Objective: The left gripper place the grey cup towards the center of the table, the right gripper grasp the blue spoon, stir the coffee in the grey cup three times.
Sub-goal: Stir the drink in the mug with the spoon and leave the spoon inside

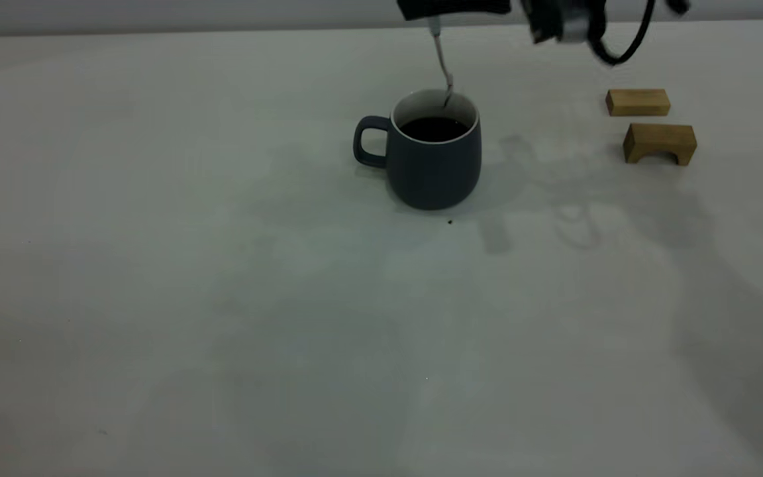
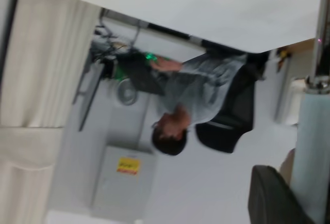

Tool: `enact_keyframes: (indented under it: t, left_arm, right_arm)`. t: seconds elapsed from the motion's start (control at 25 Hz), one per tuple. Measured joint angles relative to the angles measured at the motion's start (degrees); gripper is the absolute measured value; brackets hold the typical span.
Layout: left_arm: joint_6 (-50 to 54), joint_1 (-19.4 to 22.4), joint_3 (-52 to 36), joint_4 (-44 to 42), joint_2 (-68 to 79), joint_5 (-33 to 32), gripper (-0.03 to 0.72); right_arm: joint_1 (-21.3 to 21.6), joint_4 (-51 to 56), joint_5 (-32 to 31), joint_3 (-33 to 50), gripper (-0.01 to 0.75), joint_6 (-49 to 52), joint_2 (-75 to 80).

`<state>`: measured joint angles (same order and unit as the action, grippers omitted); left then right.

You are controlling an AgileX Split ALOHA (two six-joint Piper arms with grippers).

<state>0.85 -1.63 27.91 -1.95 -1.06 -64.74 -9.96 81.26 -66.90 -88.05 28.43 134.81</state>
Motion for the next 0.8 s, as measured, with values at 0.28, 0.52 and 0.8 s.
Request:
enact_keyframes:
  t: [0.28, 0.52, 0.8]
  left_arm:
    - [0.0, 0.0, 0.0, 0.0, 0.0, 0.0, 0.243]
    - [0.0, 0.0, 0.0, 0.0, 0.0, 0.0, 0.243]
    - [0.0, 0.0, 0.0, 0.0, 0.0, 0.0, 0.243]
  right_arm:
    - [0.06, 5.4, 0.31, 0.0, 0.128, -2.09, 3.86]
    - [-0.32, 7.76, 0.42, 0.0, 0.128, -1.06, 6.7]
    - [-2.76, 12.95, 2.68, 0.0, 0.127, -1.86, 9.34]
